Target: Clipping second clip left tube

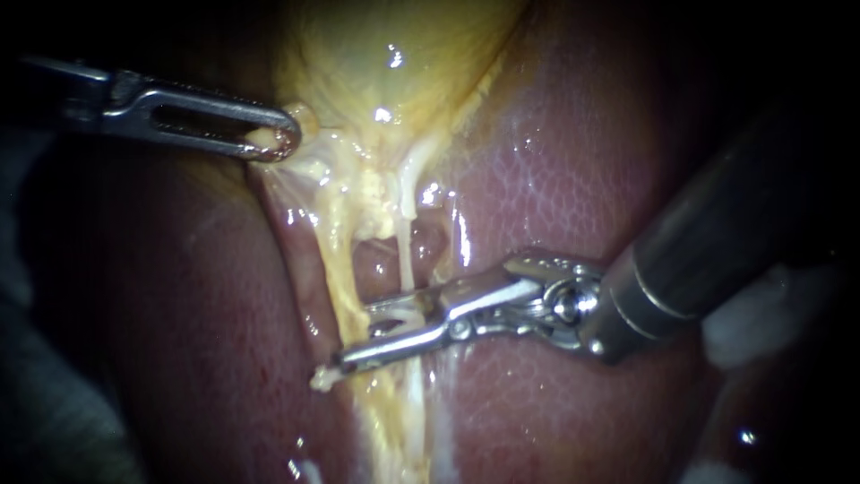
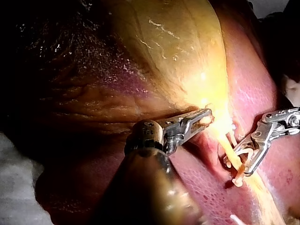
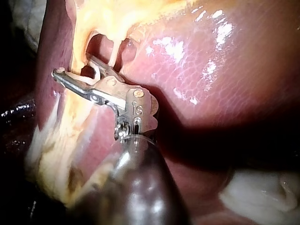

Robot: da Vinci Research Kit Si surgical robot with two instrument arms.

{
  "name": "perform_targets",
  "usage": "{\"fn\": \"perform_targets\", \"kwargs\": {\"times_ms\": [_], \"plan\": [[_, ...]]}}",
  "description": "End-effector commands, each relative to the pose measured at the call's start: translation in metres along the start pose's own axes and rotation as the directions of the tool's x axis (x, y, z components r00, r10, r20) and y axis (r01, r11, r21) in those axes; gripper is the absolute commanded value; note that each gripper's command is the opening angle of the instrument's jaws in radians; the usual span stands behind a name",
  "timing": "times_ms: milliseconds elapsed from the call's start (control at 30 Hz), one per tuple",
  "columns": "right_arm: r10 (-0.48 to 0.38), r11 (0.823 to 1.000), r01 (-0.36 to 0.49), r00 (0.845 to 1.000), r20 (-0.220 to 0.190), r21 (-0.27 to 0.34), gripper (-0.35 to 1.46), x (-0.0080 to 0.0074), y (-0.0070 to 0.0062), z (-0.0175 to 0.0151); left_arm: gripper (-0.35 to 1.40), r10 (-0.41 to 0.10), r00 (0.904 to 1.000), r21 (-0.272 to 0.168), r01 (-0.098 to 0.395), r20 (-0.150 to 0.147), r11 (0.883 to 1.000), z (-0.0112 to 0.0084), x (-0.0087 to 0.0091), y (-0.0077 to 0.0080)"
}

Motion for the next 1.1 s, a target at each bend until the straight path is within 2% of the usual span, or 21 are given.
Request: {"fn": "perform_targets", "kwargs": {"times_ms": [33,667,800,1100], "plan": [[0.000,1.000,0.000,1.000,0.001,0.003,0.45,0.0000,0.0000,0.0001,-0.35,0.000,1.0000,0.000,0.000,0.000,1.000,0.0000,0.0000,0.0000],[-0.020,0.999,0.021,0.999,-0.032,0.042,0.45,0.0006,-0.0012,0.0033,-0.35,0.000,1.0000,0.000,0.000,0.000,1.000,0.0000,0.0000,0.0000],[-0.016,0.997,0.020,0.999,-0.045,0.075,0.45,0.0008,-0.0018,0.0034,-0.35,0.000,1.0000,0.000,0.000,0.000,1.000,0.0000,0.0000,0.0000],[-0.012,0.990,0.015,1.000,-0.021,0.144,0.44,0.0014,-0.0035,0.0031,-0.35,0.000,1.0000,0.000,0.000,0.000,1.000,0.0000,0.0000,0.0000]]}}
